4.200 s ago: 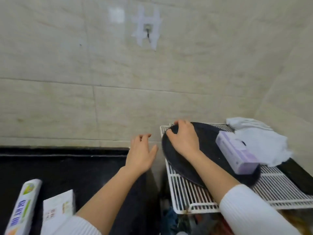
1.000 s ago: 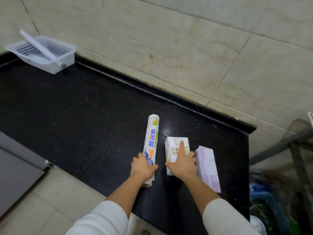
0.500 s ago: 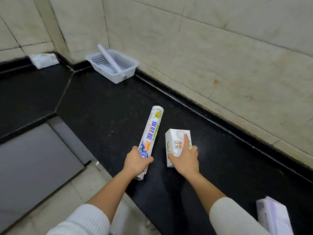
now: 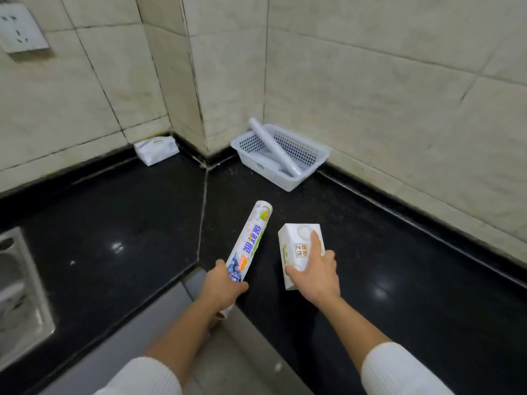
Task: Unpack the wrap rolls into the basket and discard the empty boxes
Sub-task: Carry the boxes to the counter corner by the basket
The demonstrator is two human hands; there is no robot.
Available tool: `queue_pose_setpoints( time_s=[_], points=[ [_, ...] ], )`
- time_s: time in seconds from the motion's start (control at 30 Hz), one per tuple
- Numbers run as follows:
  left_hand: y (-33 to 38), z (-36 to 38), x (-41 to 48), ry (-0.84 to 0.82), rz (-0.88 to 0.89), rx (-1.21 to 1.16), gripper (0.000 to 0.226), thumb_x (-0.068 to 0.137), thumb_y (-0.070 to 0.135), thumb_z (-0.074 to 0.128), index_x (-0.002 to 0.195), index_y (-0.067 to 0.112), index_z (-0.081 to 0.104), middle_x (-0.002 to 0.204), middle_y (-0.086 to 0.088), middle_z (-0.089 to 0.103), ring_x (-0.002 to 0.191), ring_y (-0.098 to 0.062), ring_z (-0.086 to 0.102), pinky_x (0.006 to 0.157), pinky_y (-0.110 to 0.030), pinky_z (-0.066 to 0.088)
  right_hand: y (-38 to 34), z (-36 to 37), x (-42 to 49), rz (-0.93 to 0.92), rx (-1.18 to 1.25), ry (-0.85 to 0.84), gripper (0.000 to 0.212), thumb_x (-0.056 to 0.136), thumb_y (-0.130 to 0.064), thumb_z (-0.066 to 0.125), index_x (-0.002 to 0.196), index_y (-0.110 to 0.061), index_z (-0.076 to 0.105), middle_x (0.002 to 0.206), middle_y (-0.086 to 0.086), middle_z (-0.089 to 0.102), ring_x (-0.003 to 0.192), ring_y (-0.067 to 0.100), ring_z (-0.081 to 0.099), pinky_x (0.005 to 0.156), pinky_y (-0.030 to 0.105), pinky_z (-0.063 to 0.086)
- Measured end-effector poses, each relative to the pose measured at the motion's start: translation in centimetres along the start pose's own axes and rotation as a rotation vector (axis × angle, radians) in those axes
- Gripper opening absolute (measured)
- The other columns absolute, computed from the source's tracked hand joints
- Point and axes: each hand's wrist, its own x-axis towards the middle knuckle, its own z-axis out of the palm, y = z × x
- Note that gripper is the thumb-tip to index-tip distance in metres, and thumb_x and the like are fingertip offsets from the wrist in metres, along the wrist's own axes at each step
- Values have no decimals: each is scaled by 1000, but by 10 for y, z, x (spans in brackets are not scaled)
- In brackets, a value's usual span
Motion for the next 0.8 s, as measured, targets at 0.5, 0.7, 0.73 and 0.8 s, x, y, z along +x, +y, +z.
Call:
queue_pose_setpoints(
  time_s=[0.5, 0.7, 0.73, 0.8],
  points=[
    [0, -47, 182, -46, 78, 148, 54, 67, 35, 75, 107, 13, 44, 116, -9, 52, 110, -26, 49, 83, -34, 50, -127, 53, 162, -96, -128, -12, 103, 66, -56, 59, 147, -40, -3, 122, 6, 36, 113, 28, 42, 91, 48, 46],
    [-7, -55, 200, -176, 142, 248, 74, 69, 59, 68, 123, 16, 41, 124, -4, 36, 117, -22, 35, 97, -35, 42, -176, 61, 202, -184, -94, -4, 102, 65, -62, 58, 145, -42, -2, 127, 10, 37, 116, 30, 42, 91, 51, 47],
    [-7, -60, 203, -207, 148, 228, 76, 70, 66, 63, 124, 17, 41, 124, -3, 37, 118, -22, 35, 99, -36, 41, -186, 65, 208, -203, -96, -4, 102, 65, -61, 59, 145, -42, -1, 128, 10, 37, 115, 30, 43, 91, 51, 47],
    [-8, -73, 213, -240, 120, 150, 79, 75, 73, 49, 132, 19, 39, 129, -3, 36, 124, -22, 32, 103, -36, 37, -208, 75, 217, -243, -106, -9, 102, 66, -59, 60, 145, -41, -2, 127, 10, 36, 114, 28, 43, 91, 49, 47]
  ],
)
